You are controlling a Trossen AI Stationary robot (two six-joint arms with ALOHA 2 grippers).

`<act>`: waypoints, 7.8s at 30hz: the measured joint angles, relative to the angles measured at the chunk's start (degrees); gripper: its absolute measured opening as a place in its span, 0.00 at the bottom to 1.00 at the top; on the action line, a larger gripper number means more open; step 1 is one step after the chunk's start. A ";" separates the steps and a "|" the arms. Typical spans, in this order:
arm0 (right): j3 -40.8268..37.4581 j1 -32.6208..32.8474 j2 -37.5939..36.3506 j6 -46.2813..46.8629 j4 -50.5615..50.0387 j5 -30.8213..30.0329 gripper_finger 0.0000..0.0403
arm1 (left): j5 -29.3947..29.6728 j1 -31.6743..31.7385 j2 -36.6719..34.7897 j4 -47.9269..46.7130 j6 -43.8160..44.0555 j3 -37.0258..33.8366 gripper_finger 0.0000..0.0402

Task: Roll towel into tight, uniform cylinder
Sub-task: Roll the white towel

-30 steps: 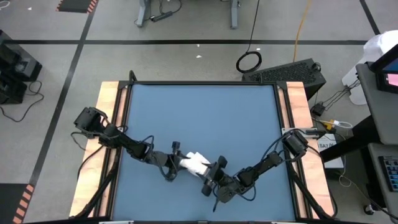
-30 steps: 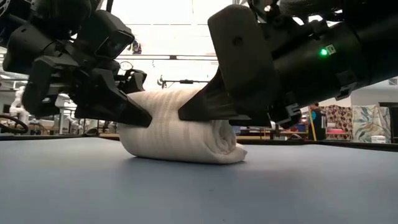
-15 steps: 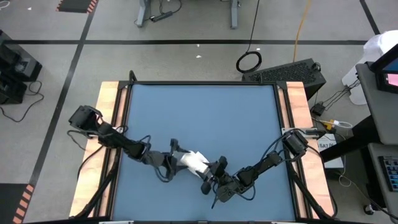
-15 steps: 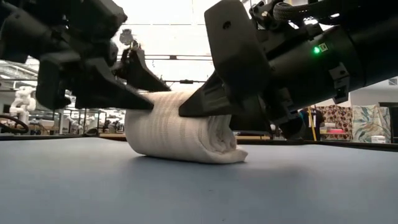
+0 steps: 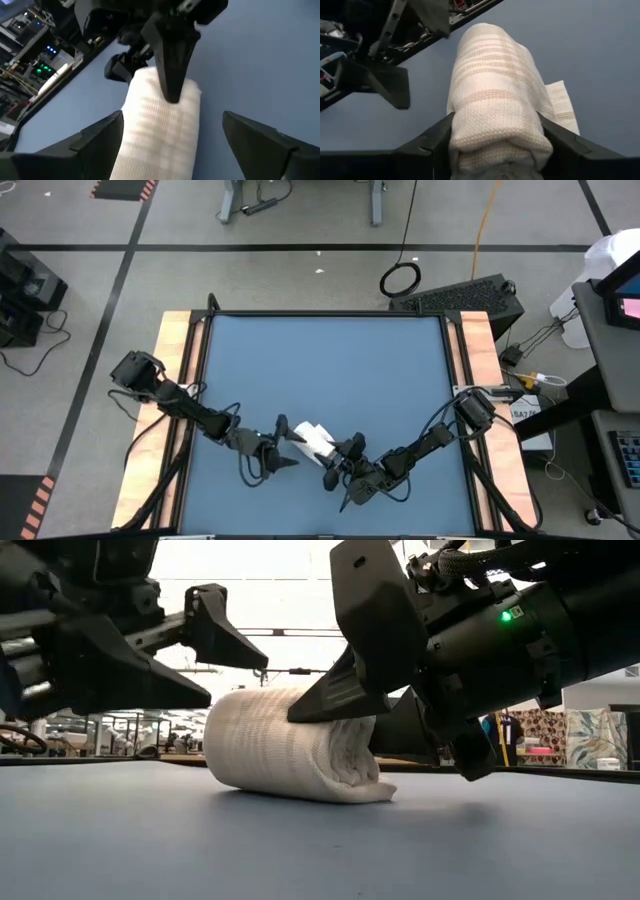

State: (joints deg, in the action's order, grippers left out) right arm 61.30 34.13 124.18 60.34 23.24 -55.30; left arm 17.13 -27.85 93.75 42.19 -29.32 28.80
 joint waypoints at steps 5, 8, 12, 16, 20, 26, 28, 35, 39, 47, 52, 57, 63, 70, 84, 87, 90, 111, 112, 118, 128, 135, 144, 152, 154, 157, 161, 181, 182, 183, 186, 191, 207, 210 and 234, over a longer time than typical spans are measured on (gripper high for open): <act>-0.02 0.02 0.00 1.08 0.00 0.08 0.53 | -0.12 1.95 2.22 0.92 -2.69 0.02 0.85; -0.04 0.02 0.00 1.71 -0.01 0.33 0.53 | -0.12 2.95 3.40 1.33 -4.44 0.04 0.85; -0.07 0.02 0.00 2.05 -0.04 0.76 0.53 | -2.81 4.76 4.47 1.73 -4.63 0.09 0.85; -0.07 0.02 0.00 2.16 -0.04 0.76 0.53 | -5.33 6.57 6.07 2.85 -4.63 0.17 0.85; -0.09 0.02 0.00 2.44 0.24 0.73 0.53 | -7.61 8.13 7.64 3.72 -4.63 0.20 0.85; -0.11 0.07 0.00 2.03 1.01 0.70 0.53 | -11.75 8.94 8.93 3.54 -4.39 0.20 0.85; -0.11 0.07 0.00 1.32 1.04 0.71 0.53 | -13.07 9.23 9.28 3.58 -4.33 0.20 0.85; -0.11 0.15 0.04 -2.76 1.73 0.81 0.53 | -16.23 9.68 9.36 4.09 -4.02 0.13 0.85; -0.09 0.42 0.05 -6.80 1.91 0.98 0.54 | -17.07 10.06 9.38 4.08 -3.39 0.13 0.85; -0.13 2.40 -2.22 -21.04 -0.91 1.81 0.69 | -21.53 11.19 9.52 4.36 -1.14 0.29 0.85; -0.20 4.06 -5.55 -24.24 -8.78 0.84 0.83 | -21.19 11.25 9.56 4.24 -0.72 0.33 0.85; -0.20 4.95 -9.28 -23.25 -17.79 -1.89 0.87 | -20.69 11.32 9.56 4.35 -0.04 0.30 0.85; -0.17 5.46 -12.96 -28.80 -17.31 -4.23 0.87 | -20.78 11.30 9.55 4.46 0.09 0.28 0.85; -0.07 2.73 -12.84 -37.50 -0.05 -1.41 0.79 | -21.23 11.30 9.54 4.38 0.07 1.07 0.85; -0.07 -0.39 -10.05 -29.51 0.17 6.27 0.03 | -23.32 11.25 9.56 4.22 -1.07 1.40 0.85; -0.07 -0.61 -10.08 -26.39 -1.93 6.24 0.04 | -23.37 11.25 9.56 4.24 -1.47 1.38 0.85; -0.07 -0.68 -10.08 -19.45 -7.60 6.19 0.04 | -23.37 11.25 9.56 4.35 -1.56 1.40 0.85; 0.04 0.55 -10.29 -13.06 -15.26 8.29 0.00 | -18.65 11.14 9.64 8.08 -4.50 1.29 0.85; 0.03 0.55 -10.29 -13.08 -15.29 8.34 0.00 | -18.31 11.11 9.40 7.99 -4.46 1.29 0.85; 0.02 0.92 -9.57 -12.90 -14.99 9.06 0.00 | -16.61 10.44 6.41 7.13 -3.69 1.18 0.85; 0.00 1.44 -9.18 -12.00 -14.88 9.02 0.00 | -17.12 10.62 0.07 5.31 0.60 1.27 0.85; -0.02 1.42 -9.16 -13.58 -15.46 9.00 0.00 | -22.95 14.59 0.03 5.84 4.60 1.27 0.74; -0.04 1.20 -9.14 -13.12 -16.22 8.97 0.00 | -30.94 19.10 0.03 4.87 6.56 1.29 0.32; -0.04 0.78 -9.14 -13.06 -16.99 8.98 0.00 | -34.28 20.89 3.52 7.91 9.90 1.80 0.02; -0.05 0.74 -9.13 -13.06 -17.07 8.92 0.00 | -34.28 21.14 6.24 7.97 9.95 2.59 0.03; -0.11 0.70 -9.11 -13.03 -17.64 8.61 0.00 | -33.51 21.74 9.99 9.25 10.88 4.85 0.03; -0.11 0.70 -9.14 -11.84 -17.88 8.41 0.00 | -33.34 22.86 14.30 10.49 12.83 7.47 0.04; -0.11 1.09 -9.14 -13.80 -17.44 8.61 0.00 | -34.82 23.45 17.43 8.49 14.01 8.98 0.04; -0.11 1.12 -9.14 -14.26 -17.42 8.65 0.00 | -34.84 23.45 17.44 8.40 14.01 8.98 0.04; -0.11 1.16 -9.18 -14.66 -17.44 8.65 0.00 | -34.86 23.45 17.45 8.30 14.01 8.98 0.04; -0.13 1.45 -9.53 -15.94 -17.52 8.13 0.00 | -34.87 23.43 17.45 8.04 13.99 8.98 0.04; -0.22 1.68 -10.16 -18.07 -17.84 6.83 0.00 | -34.83 23.38 17.47 6.88 13.95 9.01 0.04; -0.14 0.04 -8.51 -12.89 -14.72 1.48 0.00 | -33.85 23.30 17.56 7.32 13.44 8.81 0.04; 0.00 0.07 -6.13 -11.98 -11.87 0.45 0.00 | -34.01 23.28 17.55 7.45 13.42 8.81 0.04; 0.02 1.46 -2.25 -5.36 -11.19 -2.22 0.00 | -34.15 23.34 12.47 5.81 9.70 8.74 0.04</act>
State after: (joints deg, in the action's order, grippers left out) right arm 61.32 35.59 121.93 54.98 12.06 -57.52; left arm -17.02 -4.51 106.22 48.00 -19.62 37.54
